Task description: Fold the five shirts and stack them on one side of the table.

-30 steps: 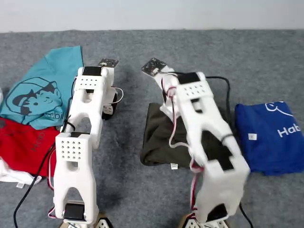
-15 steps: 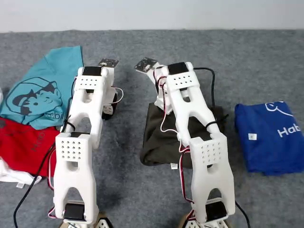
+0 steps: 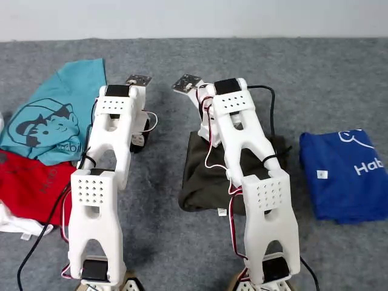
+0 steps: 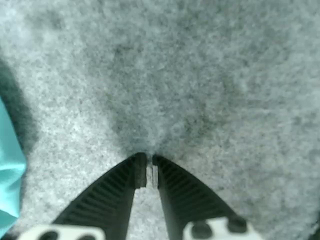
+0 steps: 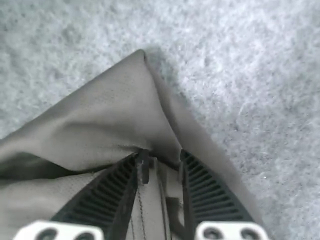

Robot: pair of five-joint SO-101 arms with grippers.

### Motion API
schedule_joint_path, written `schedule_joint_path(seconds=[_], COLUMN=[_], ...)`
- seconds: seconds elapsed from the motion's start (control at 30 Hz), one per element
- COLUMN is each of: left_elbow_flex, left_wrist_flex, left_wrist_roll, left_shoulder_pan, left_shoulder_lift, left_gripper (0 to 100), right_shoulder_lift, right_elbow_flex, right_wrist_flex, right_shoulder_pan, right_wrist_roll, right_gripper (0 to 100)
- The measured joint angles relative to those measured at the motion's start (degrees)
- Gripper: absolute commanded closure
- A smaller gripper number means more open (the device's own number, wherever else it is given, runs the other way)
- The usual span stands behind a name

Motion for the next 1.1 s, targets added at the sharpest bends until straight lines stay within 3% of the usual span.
schedule_joint_path(seconds=[0.57,0.83,1.1], left_elbow_flex=[0.0,0.0,0.0], left_wrist_flex=[0.0,0.0,0.0], left_wrist_roll=[0.0,0.0,0.0], left_shoulder_pan=[0.0,0.0,0.0], left_shoulder_lift=[0.0,0.0,0.0], left_gripper=[96,96,96], right_shoulder_lift=[-2.3,-2.3,-1.9], right_elbow_flex=[-0.5,-0.5,-0.5], right_wrist_flex=[6.9,9.6,9.6], right_shoulder_pan=[-0.1,-4.0,-4.0], right_wrist_roll=[0.0,0.0,0.0], right_gripper=[89.4,89.8,98.1])
